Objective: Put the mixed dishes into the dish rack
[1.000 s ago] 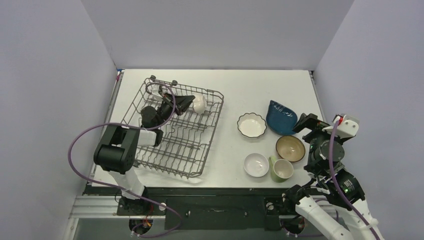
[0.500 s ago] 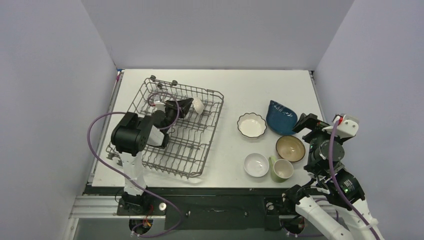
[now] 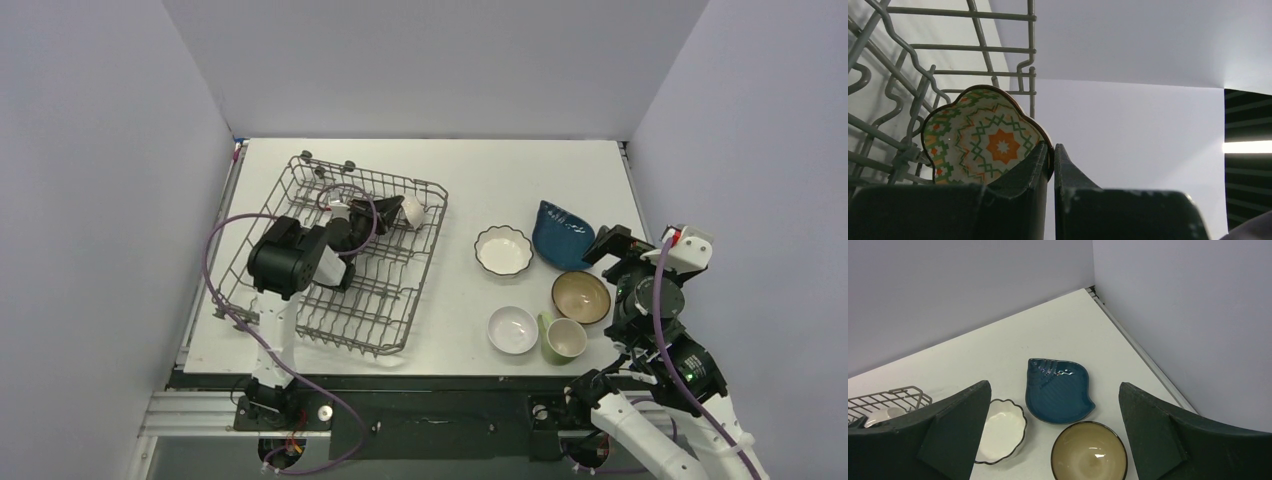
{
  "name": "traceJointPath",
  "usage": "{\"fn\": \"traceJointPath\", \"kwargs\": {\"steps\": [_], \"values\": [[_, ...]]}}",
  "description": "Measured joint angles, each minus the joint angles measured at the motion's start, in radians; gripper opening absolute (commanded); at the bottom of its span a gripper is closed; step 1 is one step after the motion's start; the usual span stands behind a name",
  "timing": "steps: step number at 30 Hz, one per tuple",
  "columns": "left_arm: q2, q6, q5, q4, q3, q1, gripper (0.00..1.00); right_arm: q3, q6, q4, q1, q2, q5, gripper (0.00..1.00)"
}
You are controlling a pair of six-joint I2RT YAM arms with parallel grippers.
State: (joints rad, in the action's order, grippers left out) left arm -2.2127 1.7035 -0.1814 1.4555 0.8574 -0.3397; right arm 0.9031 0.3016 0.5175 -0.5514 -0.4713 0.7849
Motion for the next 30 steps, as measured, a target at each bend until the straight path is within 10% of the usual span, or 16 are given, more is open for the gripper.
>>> {"fn": "traceJointPath", "kwargs": {"steps": [25, 30], "values": [[-0.026, -0.049, -0.051, 0.008, -0.052, 0.049, 0.41, 0.0, 0.0, 0.0, 0.0, 0.0, 0.0, 0.94], [0.146, -0.301, -0.091, -0.282, -0.046, 0.032, 0.58, 0.0, 0.0, 0.0, 0.0, -0.001, 0.0, 0.94]]}}
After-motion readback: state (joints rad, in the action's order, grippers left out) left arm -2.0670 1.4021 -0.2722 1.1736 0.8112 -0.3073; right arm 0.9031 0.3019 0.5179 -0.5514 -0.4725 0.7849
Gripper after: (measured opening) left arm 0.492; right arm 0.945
